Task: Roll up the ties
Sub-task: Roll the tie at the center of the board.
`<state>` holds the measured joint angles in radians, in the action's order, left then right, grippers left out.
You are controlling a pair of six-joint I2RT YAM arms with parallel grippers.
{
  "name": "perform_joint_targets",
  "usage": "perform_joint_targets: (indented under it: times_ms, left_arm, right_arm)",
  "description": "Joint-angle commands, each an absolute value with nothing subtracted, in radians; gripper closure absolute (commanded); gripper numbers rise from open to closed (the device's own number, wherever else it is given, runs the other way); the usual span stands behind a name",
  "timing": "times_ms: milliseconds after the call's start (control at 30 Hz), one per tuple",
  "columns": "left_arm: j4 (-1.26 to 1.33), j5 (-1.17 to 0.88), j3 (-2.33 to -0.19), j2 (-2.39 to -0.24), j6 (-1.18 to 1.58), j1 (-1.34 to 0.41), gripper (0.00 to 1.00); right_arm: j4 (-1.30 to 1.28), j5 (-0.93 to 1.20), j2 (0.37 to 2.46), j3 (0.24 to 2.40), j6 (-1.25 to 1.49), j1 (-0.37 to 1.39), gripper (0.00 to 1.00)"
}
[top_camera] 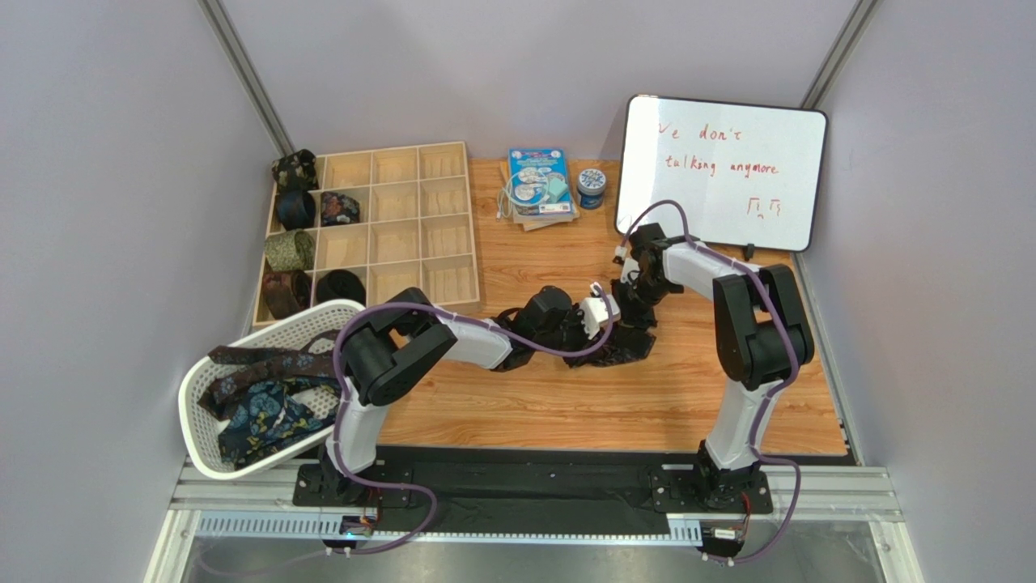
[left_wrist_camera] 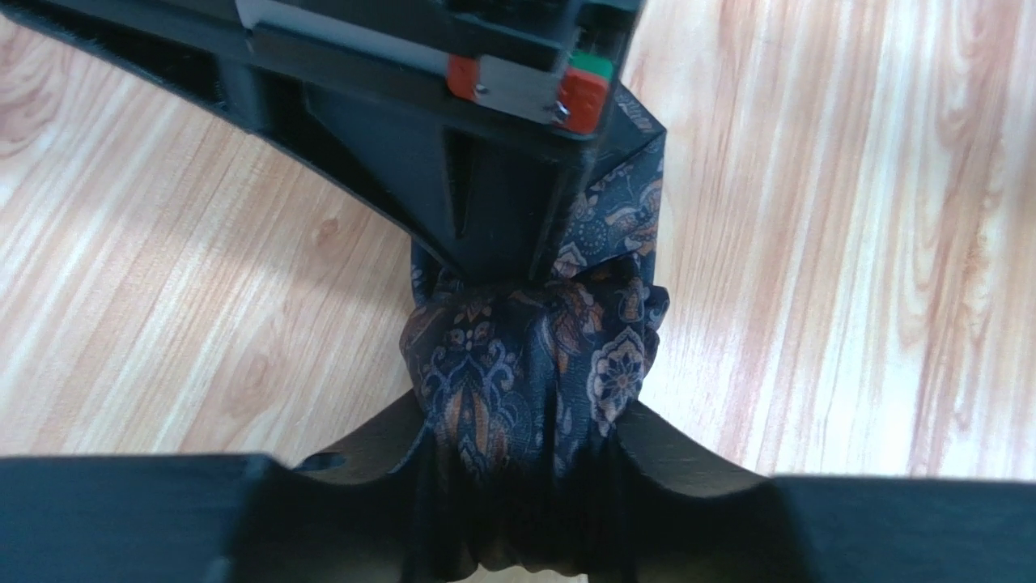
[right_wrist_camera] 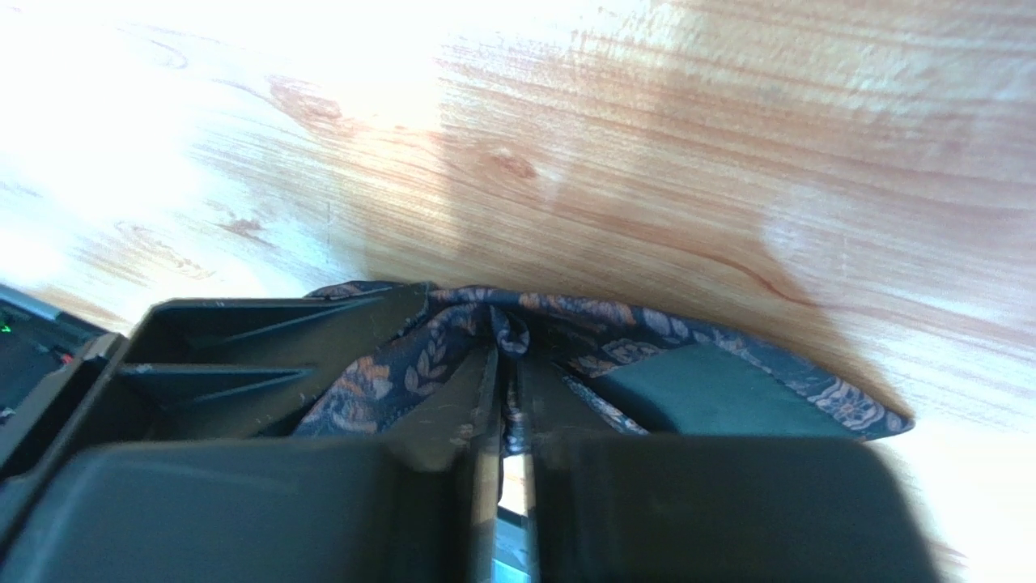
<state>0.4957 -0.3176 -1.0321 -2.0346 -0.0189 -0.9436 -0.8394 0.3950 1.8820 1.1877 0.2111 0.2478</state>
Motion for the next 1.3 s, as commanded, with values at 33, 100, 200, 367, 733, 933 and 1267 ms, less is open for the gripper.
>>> perform_joint_targets:
  times_ms: [33,100,200,367,733,933,1267]
  left_arm:
    - [0.238,-0.227,-1.008,-2.042,-0.210,-0.957,0.77]
    - [0.201,-0.236,-0.997,-2.040,-0.247,-0.957,0.77]
    - [0.166,-0.262,-0.999,-2.037,-0.273,-0.957,0.76]
    - [0.134,-0.284,-1.029,-2.049,-0.264,-0.957,0.69]
    - [0.109,-0.327,-1.039,-2.039,-0.264,-0.953,0.62]
    - [0.133,-0.402,-1.023,-1.987,-0.250,-0.914,0.45]
    - [0.216,-0.526,-1.045,-1.919,-0.167,-0.887,0.29]
  right_arm:
    - [-0.868,0.471,1.878,1.255,0.140,0.206,0.74]
    - [-0.931,0.509,1.853,1.276,0.121,0.184,0.61]
    - [-0.979,0.566,1.818,1.295,0.094,0.158,0.49]
    - [-0.974,0.669,1.799,1.255,0.089,0.160,0.41]
    - [-0.916,0.628,1.822,1.181,0.048,0.190,0.63]
    - [-0.882,0.523,1.876,1.180,0.043,0.189,1.00]
    - [-0.867,0.374,1.908,1.172,0.060,0.193,1.00]
